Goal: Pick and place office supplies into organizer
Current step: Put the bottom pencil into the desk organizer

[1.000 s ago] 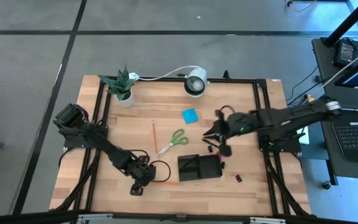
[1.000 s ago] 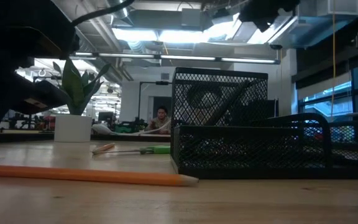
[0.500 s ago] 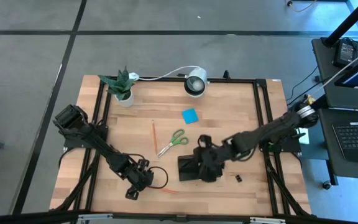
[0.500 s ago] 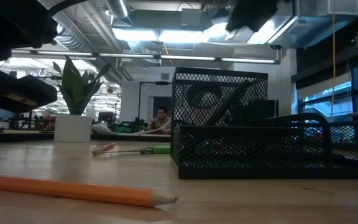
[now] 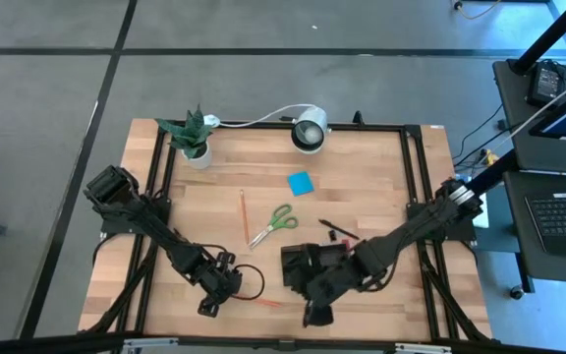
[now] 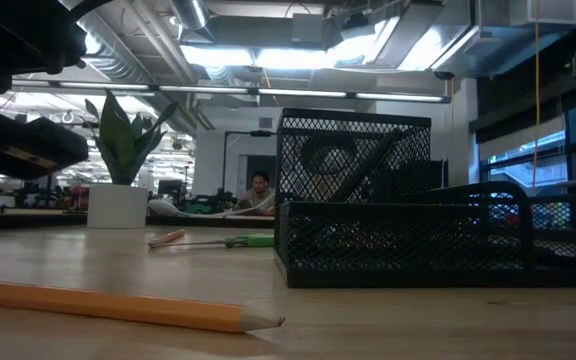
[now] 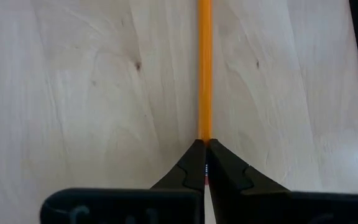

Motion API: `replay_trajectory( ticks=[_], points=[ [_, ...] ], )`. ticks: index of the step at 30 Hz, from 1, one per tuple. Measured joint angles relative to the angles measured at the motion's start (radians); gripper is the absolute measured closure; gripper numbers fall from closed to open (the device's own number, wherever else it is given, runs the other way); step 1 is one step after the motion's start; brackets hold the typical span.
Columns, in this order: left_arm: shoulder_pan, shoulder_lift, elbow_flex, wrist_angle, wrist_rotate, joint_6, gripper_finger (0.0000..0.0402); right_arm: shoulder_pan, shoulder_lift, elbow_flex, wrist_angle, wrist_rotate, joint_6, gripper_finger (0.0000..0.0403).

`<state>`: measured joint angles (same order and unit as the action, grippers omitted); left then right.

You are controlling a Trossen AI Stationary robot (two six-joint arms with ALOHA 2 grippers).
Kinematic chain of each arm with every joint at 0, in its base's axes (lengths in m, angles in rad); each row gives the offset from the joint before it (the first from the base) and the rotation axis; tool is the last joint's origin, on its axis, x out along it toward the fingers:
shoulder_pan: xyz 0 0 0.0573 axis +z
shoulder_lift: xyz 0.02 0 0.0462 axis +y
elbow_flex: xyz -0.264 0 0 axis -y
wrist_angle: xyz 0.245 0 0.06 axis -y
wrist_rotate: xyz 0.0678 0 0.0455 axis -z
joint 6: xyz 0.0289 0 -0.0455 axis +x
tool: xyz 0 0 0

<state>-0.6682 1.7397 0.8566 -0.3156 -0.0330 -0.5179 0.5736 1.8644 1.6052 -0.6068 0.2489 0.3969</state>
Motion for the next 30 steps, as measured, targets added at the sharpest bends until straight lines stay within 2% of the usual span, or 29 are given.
replay_trajectory(
  ticks=[6,13,17,22,27,30],
  points=[
    [-0.001,0.000,0.000,0.002,-0.007,0.015,0.0398,0.025,0.060,-0.005,0.067,-0.184,0.072,0.0352],
    [-0.004,0.000,0.000,0.003,-0.016,0.015,0.0398,0.061,0.124,-0.006,0.284,-0.211,0.064,0.0352],
    [-0.014,0.000,0.000,0.003,-0.030,0.004,0.0398,0.059,0.136,-0.006,0.349,-0.200,0.095,0.0352],
    [-0.028,0.000,0.000,0.003,-0.045,-0.019,0.0398,0.059,0.173,-0.006,0.297,-0.115,0.107,0.0352],
    [-0.032,0.000,0.000,0.003,-0.060,-0.048,0.0398,0.059,0.221,-0.006,0.313,-0.091,0.129,0.0352],
    [-0.032,0.001,0.000,0.003,-0.060,-0.048,0.0398,0.059,0.258,-0.006,0.307,-0.034,0.207,0.0352]
  ],
)
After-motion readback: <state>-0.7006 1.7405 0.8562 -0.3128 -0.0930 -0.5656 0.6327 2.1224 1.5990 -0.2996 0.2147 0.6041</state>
